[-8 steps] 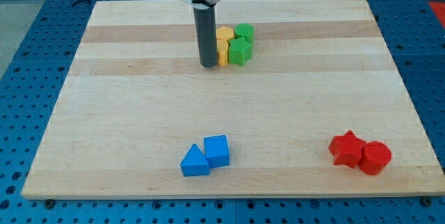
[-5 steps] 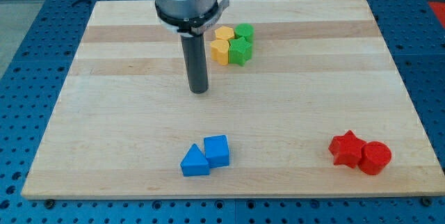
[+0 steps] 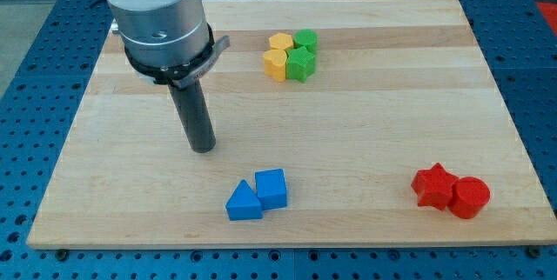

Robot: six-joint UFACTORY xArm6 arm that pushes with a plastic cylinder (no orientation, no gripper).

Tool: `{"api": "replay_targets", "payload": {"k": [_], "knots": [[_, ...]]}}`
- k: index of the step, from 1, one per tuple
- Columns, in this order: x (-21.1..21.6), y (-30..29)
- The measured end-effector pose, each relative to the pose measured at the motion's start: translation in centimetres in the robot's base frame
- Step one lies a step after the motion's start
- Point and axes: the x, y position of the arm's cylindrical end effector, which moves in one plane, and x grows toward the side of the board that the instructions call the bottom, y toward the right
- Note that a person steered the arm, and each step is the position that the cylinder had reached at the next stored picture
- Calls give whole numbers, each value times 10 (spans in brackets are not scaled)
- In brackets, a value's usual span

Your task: Move your arm towards center left

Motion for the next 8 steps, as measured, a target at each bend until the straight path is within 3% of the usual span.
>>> {"api": "replay_targets", "payload": {"k": [3, 8], "knots": [[0, 52], [-6, 8]]}}
